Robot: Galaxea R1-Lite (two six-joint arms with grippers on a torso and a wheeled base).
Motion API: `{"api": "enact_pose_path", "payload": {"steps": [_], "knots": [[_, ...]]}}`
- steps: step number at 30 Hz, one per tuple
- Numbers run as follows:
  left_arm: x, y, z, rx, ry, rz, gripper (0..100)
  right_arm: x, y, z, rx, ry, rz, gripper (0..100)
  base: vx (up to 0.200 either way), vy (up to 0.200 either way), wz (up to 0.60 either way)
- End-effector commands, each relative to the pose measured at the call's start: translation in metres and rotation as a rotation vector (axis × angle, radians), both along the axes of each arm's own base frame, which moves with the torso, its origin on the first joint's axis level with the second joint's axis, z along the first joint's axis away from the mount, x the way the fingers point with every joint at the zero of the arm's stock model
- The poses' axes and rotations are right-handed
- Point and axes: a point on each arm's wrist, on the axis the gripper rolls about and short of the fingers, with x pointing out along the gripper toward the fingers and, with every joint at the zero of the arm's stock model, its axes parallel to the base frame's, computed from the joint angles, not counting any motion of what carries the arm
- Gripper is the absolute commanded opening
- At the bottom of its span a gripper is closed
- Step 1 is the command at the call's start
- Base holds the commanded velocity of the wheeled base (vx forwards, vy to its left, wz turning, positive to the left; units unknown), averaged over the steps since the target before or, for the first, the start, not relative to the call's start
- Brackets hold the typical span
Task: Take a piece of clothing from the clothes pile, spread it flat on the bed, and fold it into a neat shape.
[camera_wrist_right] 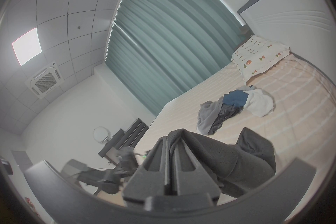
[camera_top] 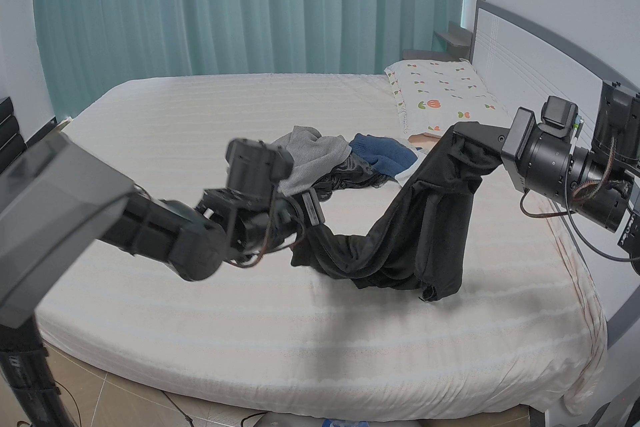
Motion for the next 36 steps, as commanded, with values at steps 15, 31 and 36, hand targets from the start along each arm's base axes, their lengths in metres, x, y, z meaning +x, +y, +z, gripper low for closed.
{"api": "enact_pose_path", "payload": {"steps": [15,31,36], "knots": [[-0.045,0.067,0.079,-0.120,-0.047,0.098,0,0.044,-0.001,-0.020,-0.055,0.017,-0.123,0,0.000,0.000,0.00],[-0.055,0.060,-0.007,-0.165,0.112,0.093,0,0.057,-0.004,-0.103,-0.003,0.178,-0.181,0,0.000,0.000,0.00],[-0.057,0.061,-0.013,-0.185,0.145,0.111,0,0.058,-0.009,-0.109,-0.004,0.204,-0.190,0,-0.080,0.000,0.00]]}}
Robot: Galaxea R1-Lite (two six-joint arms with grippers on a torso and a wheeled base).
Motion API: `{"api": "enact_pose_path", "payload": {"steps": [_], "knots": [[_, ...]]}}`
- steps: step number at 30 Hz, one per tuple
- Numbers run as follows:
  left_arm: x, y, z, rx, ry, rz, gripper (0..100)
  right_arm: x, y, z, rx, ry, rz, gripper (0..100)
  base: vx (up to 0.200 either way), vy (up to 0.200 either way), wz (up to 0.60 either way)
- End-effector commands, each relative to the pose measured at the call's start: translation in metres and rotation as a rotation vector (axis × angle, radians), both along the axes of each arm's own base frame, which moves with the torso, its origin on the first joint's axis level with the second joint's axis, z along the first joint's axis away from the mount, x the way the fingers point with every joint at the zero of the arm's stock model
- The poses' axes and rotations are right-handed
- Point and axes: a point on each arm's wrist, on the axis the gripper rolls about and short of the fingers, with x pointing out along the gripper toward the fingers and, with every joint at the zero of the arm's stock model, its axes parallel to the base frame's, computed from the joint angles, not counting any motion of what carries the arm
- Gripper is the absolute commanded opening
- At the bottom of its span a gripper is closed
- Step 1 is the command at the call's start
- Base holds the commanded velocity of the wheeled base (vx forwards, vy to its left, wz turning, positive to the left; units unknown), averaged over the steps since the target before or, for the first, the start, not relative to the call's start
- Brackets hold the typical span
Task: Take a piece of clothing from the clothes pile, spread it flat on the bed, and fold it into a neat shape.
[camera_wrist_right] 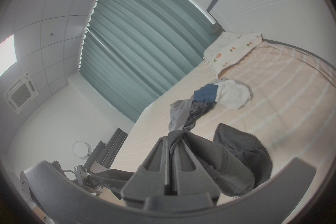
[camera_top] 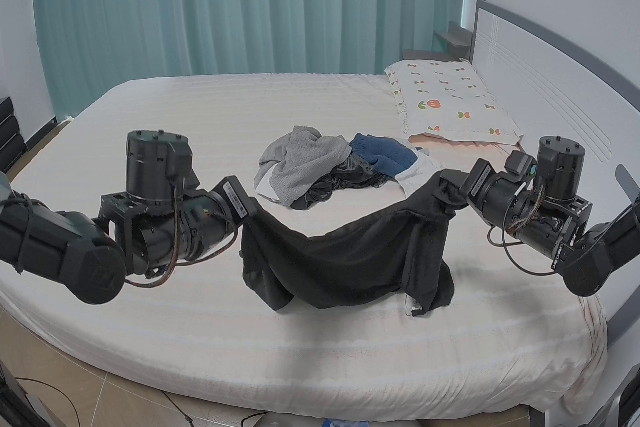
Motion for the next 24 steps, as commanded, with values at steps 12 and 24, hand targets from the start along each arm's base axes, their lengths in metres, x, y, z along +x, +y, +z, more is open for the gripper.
{"api": "enact_pose_path", "payload": {"steps": [12,24], "knots": [[-0.006,0.001,-0.031,0.022,0.112,0.007,0,0.001,-0.010,-0.031,0.021,0.129,-0.038,0,-0.117,0.000,0.00],[-0.003,0.003,-0.027,-0.013,0.112,0.035,0,0.001,-0.009,-0.033,0.041,0.145,-0.042,0,0.000,0.000,0.00]]}}
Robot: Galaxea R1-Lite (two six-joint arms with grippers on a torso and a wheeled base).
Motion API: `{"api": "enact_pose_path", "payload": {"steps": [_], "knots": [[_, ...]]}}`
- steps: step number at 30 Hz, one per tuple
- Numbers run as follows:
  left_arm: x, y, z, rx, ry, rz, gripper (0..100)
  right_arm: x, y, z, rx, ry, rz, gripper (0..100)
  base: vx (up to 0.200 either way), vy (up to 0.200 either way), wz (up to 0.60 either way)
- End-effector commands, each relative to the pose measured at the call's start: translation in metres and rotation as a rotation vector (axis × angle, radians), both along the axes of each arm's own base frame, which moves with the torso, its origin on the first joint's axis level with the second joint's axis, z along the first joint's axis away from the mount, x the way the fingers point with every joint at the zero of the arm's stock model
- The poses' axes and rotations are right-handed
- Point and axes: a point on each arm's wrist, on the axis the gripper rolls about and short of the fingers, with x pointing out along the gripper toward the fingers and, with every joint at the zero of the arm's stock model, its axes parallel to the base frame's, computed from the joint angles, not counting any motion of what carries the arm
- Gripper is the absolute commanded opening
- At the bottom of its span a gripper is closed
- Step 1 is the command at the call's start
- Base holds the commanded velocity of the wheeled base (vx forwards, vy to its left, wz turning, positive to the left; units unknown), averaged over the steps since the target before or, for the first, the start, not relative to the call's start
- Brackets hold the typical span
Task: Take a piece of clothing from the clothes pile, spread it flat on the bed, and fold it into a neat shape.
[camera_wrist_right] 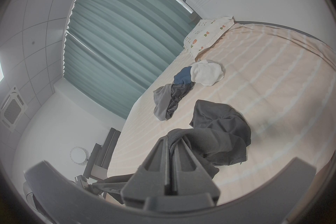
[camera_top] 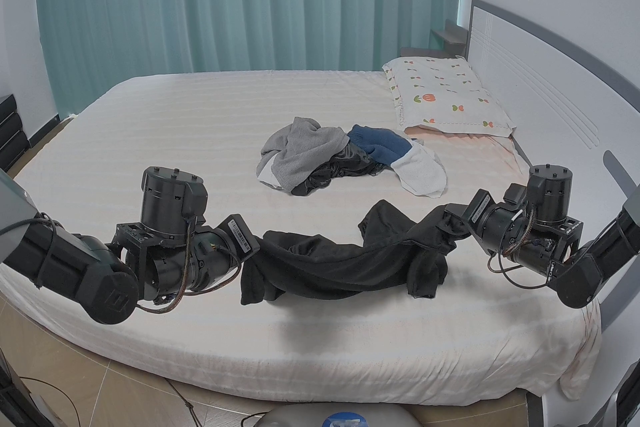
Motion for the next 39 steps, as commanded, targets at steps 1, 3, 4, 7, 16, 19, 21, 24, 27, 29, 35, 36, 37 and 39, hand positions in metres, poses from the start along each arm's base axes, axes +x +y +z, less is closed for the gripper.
{"api": "enact_pose_path", "payload": {"steps": [1,3,4,7,16,19,21,24,27,29,35,36,37,39], "knots": [[0.002,0.002,0.003,-0.033,0.001,0.026,0,0.000,0.001,0.000,-0.006,-0.002,0.001,0,0.000,0.000,0.00],[0.003,0.002,0.006,-0.045,-0.005,0.032,0,0.000,0.002,0.001,-0.007,-0.009,-0.003,0,0.000,0.200,0.00],[0.003,0.002,0.006,-0.046,-0.006,0.034,0,0.000,0.002,0.002,-0.006,-0.011,-0.003,0,0.000,0.200,0.00],[0.004,0.003,0.007,-0.047,-0.009,0.037,0,-0.001,0.001,0.005,-0.004,-0.019,-0.006,0,0.000,0.200,0.00],[0.009,0.008,0.012,-0.067,-0.056,0.062,0,0.002,0.002,0.012,-0.010,-0.058,-0.076,0,0.000,0.200,0.00],[0.008,0.012,0.019,-0.081,-0.084,0.075,0,0.005,0.001,0.022,0.008,-0.138,-0.140,0,0.000,0.200,0.00],[0.008,0.015,0.023,-0.088,-0.096,0.082,0,0.006,0.001,0.024,0.008,-0.165,-0.157,0,0.000,0.200,0.00],[0.009,0.020,0.028,-0.094,-0.112,0.098,0,0.007,0.002,0.027,0.026,-0.209,-0.158,0,0.000,0.200,0.00],[0.010,0.025,0.030,-0.097,-0.120,0.112,0,0.007,0.006,0.024,0.041,-0.233,-0.145,0,0.000,0.200,0.00],[0.010,0.026,0.031,-0.099,-0.122,0.112,0,0.012,0.008,0.018,0.040,-0.229,-0.150,0,0.000,0.200,0.00],[0.007,0.027,0.034,-0.102,-0.129,0.113,0,0.013,0.009,0.024,0.079,-0.305,-0.149,0,0.000,0.200,0.00],[0.006,0.028,0.035,-0.104,-0.132,0.112,0,0.012,0.009,0.026,0.087,-0.322,-0.150,0,0.000,0.200,0.00],[0.006,0.028,0.035,-0.105,-0.131,0.110,0,0.011,0.008,0.027,0.091,-0.330,-0.148,0,0.000,0.200,0.00],[0.005,0.028,0.034,-0.102,-0.129,0.110,0,0.011,0.008,0.030,0.099,-0.347,-0.150,0,0.000,0.200,0.00]]}}
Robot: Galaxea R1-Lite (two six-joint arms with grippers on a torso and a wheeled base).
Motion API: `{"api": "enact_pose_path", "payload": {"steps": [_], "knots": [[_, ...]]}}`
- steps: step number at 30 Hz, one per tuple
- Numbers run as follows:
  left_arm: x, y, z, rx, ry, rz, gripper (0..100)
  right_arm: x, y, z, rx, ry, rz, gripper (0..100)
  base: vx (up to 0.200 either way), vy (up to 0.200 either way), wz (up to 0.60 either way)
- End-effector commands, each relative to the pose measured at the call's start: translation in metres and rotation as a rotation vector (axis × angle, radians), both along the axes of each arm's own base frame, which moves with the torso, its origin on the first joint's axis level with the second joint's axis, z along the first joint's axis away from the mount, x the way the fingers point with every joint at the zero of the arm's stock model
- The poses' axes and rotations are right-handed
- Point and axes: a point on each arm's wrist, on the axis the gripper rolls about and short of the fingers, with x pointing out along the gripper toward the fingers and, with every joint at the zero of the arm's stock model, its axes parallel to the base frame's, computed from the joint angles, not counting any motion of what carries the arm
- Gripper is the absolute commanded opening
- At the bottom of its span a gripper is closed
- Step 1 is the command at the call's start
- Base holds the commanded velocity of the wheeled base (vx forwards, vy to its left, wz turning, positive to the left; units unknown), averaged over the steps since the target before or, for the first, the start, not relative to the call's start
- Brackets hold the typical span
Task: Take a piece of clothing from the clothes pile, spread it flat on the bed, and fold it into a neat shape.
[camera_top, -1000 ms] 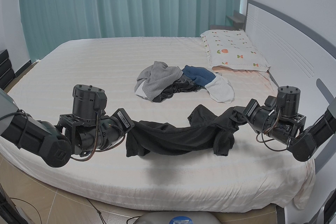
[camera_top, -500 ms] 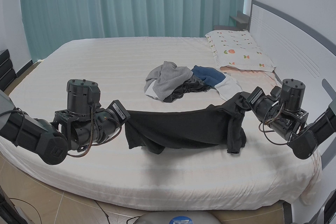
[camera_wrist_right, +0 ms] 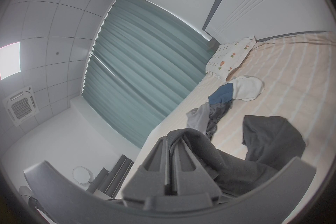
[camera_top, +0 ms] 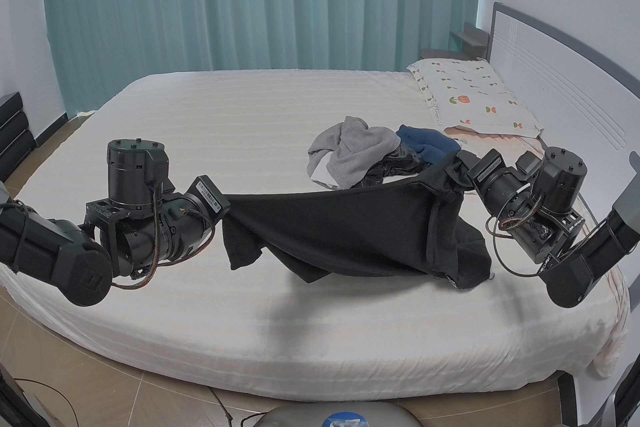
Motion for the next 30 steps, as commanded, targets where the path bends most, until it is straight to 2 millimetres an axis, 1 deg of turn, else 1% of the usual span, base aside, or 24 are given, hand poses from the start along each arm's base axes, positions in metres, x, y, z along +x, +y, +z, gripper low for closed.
{"api": "enact_pose_path", "payload": {"steps": [1,6,7,10,13,15,19,23,26,30], "knots": [[-0.003,0.001,0.003,-0.002,-0.007,0.000,0,0.000,0.000,-0.001,0.003,-0.005,0.001,0,0.000,0.200,0.00],[-0.003,0.002,0.004,-0.002,-0.011,-0.003,0,0.000,-0.002,0.001,0.012,-0.034,-0.002,0,0.000,0.200,0.00],[-0.006,0.004,0.008,-0.006,-0.019,-0.001,0,0.000,-0.003,0.002,0.013,-0.039,-0.004,0,0.000,0.200,0.00],[-0.007,0.004,0.009,-0.007,-0.025,0.000,0,-0.001,-0.001,0.003,0.017,-0.044,0.003,0,0.000,0.200,0.00],[-0.009,0.005,0.013,-0.012,-0.036,0.000,0,-0.005,-0.002,0.011,0.041,-0.093,0.013,0,0.000,0.200,0.00],[-0.011,0.007,0.018,-0.017,-0.048,0.002,0,-0.006,-0.002,0.011,0.046,-0.106,0.014,0,0.000,0.200,0.00],[-0.013,0.007,0.019,-0.019,-0.050,0.002,0,-0.006,-0.001,0.016,0.054,-0.128,0.019,0,0.000,0.200,0.00],[-0.012,0.008,0.018,-0.018,-0.049,0.004,0,-0.007,0.002,0.019,0.057,-0.141,0.038,0,0.000,0.200,0.00],[-0.012,0.009,0.018,-0.018,-0.049,0.008,0,-0.010,0.009,0.022,0.056,-0.153,0.073,0,0.000,0.200,0.00],[-0.011,0.010,0.018,-0.018,-0.049,0.013,0,-0.012,0.013,0.025,0.055,-0.159,0.089,0,0.000,0.200,0.00]]}}
